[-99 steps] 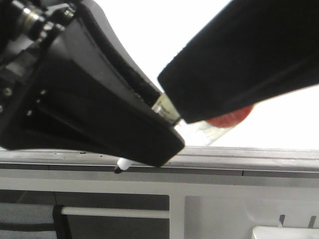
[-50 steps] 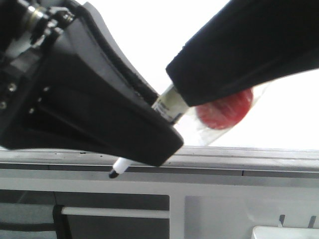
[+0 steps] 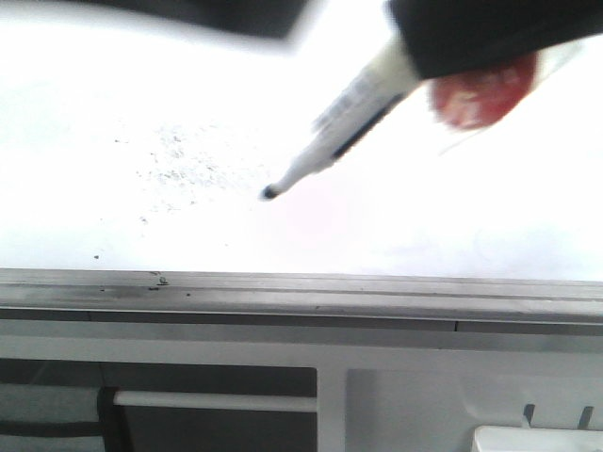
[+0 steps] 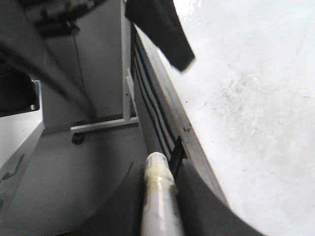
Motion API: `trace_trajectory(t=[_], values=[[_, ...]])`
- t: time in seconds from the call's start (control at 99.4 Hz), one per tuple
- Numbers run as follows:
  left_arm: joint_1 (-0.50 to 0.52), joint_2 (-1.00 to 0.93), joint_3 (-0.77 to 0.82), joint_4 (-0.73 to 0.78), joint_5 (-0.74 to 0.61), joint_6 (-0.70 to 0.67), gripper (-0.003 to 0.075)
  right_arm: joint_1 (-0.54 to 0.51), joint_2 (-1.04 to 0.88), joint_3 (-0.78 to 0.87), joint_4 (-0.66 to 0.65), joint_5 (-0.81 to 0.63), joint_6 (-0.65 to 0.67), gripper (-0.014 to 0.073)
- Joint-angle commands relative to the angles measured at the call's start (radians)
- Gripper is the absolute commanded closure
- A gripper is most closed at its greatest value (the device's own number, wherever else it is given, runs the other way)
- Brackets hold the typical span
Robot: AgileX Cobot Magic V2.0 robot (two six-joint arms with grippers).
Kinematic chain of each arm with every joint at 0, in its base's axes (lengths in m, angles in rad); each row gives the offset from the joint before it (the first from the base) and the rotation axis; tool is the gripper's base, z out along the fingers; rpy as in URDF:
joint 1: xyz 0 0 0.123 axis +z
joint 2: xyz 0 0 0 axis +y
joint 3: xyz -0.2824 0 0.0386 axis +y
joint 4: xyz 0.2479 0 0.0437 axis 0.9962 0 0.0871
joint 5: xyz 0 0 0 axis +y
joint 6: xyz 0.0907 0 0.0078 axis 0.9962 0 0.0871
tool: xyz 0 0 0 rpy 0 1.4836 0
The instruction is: Write number 8 on whiteboard
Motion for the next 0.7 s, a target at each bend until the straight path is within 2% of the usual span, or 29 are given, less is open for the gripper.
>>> trace_trajectory(t=[0.0, 0.161, 0.302, 0.372, 0.453, 0.694], values=[[0.038, -0.125, 0.007, -0.033, -0.048, -0.053, 0.0280, 0.004, -0.091, 0.022, -0.001, -0.091, -0.001, 0.0653], [0.119, -0.369, 0.112, -0.035, -0.064, -0.146, 0.0391, 0.004, -0.251, 0.124, -0.001, -0.296, -0.001, 0.0653], [0.161, -0.530, 0.224, -0.044, -0.064, -0.188, 0.0531, 0.004, -0.261, 0.146, -0.047, -0.509, -0.003, 0.0654], [0.173, -0.584, 0.276, -0.073, -0.067, -0.188, 0.0624, 0.004, -0.224, 0.135, -0.110, -0.545, -0.003, 0.0654], [0.174, -0.618, 0.319, -0.117, -0.071, -0.188, 0.0741, 0.004, -0.163, 0.108, -0.157, -0.523, -0.003, 0.0654], [0.174, -0.626, 0.348, -0.171, -0.075, -0.188, 0.0741, -0.005, 0.050, -0.033, -0.181, -0.462, -0.003, 0.0653]])
